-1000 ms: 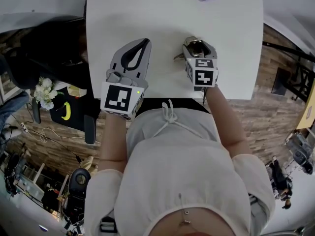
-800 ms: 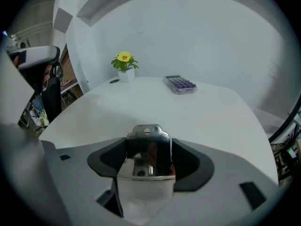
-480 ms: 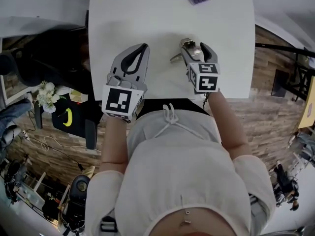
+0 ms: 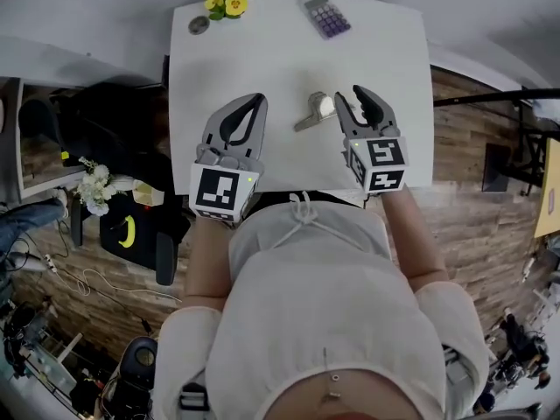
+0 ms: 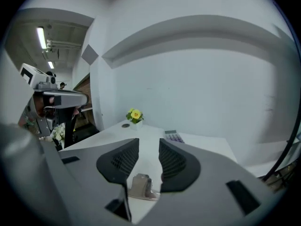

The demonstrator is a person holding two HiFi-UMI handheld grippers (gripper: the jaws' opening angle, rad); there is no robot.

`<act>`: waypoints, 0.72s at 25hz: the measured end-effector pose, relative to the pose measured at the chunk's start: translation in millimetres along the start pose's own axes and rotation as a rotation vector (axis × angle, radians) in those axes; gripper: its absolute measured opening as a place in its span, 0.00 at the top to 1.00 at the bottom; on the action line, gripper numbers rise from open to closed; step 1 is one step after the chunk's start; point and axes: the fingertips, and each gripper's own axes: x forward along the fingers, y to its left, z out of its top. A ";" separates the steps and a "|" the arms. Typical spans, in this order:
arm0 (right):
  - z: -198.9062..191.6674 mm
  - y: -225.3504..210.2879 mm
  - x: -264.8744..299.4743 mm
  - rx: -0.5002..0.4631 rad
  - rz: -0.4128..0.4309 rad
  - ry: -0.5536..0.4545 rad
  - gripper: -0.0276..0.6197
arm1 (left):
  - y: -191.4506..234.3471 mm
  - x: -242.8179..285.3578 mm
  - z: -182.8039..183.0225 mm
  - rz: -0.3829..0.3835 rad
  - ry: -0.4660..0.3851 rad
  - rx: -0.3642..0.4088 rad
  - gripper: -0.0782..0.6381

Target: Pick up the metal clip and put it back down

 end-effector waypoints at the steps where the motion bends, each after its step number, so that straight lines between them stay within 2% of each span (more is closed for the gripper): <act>1: 9.5 -2.7 -6.3 -0.007 -0.011 -0.026 0.77 | -0.9 -0.4 5.4 0.005 -0.009 0.002 0.87; 7: 59.9 -18.5 -48.8 -0.028 -0.070 -0.191 0.95 | -9.6 -5.5 32.4 0.028 -0.046 0.028 0.87; 11: 90.1 -26.7 -76.8 -0.069 -0.108 -0.301 0.95 | -11.6 -7.8 44.1 0.055 -0.048 0.047 0.87; 14: 101.2 -25.0 -87.4 -0.090 -0.085 -0.335 0.95 | -13.8 -8.5 54.6 0.063 -0.062 0.042 0.87; 18: 107.2 -16.9 -95.4 -0.082 0.018 -0.363 0.95 | -19.4 -8.6 63.0 0.059 -0.072 0.055 0.87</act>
